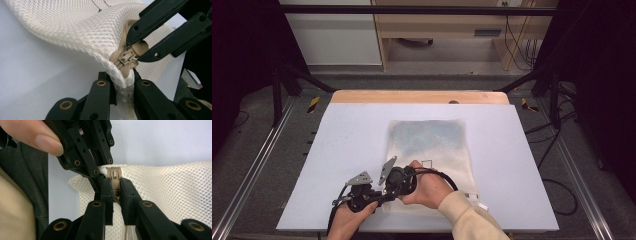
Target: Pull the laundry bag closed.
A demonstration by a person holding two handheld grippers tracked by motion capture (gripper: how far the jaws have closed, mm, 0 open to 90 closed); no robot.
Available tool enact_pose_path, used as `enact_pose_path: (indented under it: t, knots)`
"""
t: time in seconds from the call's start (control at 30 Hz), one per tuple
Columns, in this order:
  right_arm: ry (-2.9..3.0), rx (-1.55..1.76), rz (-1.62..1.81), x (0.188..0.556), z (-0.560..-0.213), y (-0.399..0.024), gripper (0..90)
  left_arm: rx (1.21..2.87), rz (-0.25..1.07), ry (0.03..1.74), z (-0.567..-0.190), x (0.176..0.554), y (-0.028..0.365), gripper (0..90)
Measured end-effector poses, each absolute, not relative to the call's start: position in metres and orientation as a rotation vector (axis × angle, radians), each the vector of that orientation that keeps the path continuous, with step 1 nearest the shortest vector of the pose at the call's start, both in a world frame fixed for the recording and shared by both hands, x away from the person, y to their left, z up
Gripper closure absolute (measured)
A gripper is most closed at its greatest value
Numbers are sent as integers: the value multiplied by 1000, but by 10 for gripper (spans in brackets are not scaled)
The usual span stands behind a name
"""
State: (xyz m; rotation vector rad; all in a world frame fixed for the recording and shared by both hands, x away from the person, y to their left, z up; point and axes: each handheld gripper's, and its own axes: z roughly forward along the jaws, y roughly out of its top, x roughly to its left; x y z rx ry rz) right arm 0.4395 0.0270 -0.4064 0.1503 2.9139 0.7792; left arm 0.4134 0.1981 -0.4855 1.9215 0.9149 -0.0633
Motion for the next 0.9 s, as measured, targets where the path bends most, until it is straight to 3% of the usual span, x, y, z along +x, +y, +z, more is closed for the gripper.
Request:
enact_pose_path:
  t: [0.9]
  knots:
    - [2910, 185, 762, 438, -411, 11, 824, 1924, -37, 911, -483, 412, 198, 850]
